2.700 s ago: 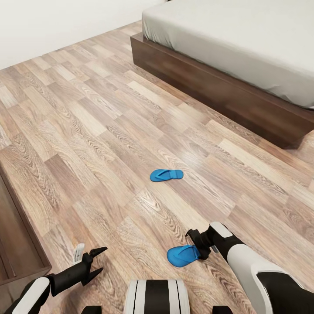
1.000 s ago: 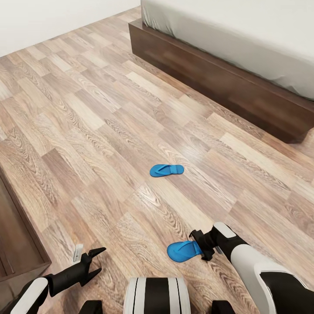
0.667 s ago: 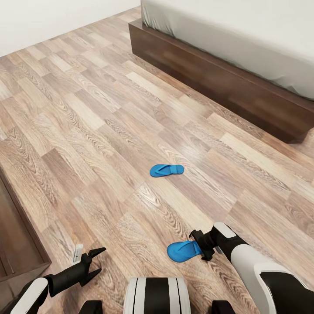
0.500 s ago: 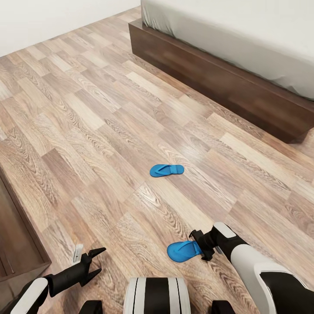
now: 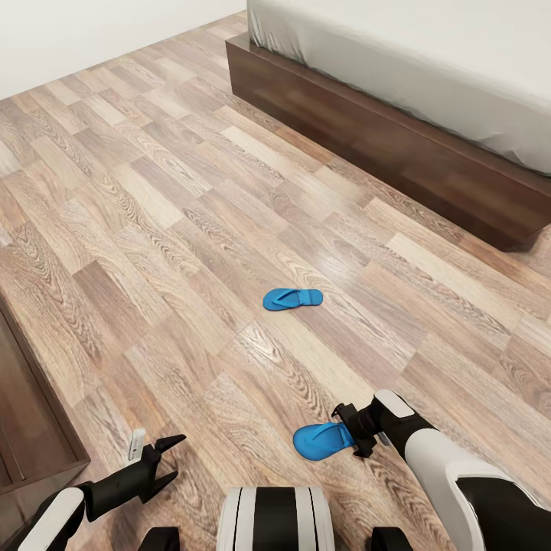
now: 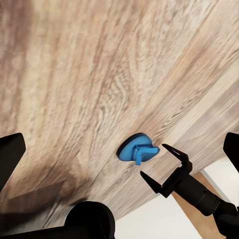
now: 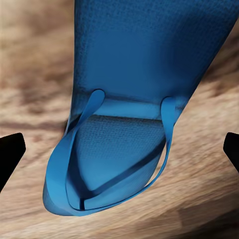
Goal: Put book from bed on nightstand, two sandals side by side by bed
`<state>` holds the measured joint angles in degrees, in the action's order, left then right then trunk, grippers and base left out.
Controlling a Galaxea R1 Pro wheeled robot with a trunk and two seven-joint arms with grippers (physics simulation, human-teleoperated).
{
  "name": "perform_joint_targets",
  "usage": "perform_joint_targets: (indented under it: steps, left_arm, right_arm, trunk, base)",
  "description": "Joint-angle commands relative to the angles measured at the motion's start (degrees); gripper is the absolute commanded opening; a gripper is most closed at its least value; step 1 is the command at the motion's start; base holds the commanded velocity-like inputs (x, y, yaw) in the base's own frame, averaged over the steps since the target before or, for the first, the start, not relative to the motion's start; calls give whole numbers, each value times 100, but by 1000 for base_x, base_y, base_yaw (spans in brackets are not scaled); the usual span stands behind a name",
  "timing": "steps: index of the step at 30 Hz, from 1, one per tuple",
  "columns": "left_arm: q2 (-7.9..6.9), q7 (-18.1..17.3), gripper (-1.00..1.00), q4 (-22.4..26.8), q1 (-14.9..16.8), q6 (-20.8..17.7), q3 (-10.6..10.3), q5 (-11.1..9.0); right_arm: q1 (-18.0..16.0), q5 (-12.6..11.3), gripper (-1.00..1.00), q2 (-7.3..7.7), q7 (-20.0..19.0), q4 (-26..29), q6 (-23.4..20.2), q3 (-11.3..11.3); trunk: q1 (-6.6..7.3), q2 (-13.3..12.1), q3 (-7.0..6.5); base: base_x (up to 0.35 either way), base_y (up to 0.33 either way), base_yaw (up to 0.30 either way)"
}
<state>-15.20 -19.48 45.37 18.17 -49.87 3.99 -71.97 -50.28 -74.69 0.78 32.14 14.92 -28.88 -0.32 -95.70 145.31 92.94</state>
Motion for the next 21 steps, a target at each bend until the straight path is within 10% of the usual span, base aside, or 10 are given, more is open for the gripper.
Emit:
perform_joint_targets:
  steps: [1,21]
  left_arm:
    - [1,-21,100,-2,2,-32,14,16]
    - [-1,-21,100,-26,4,-32,14,16]
  right_arm:
    - [0,-20,100,1,37,11,-22,-3]
    - [0,-28,100,9,36,11,-22,-3]
  trunk:
    - [1,1,3]
    - [-22,13,202]
  base:
    - [0,0,0]
    - [0,0,0]
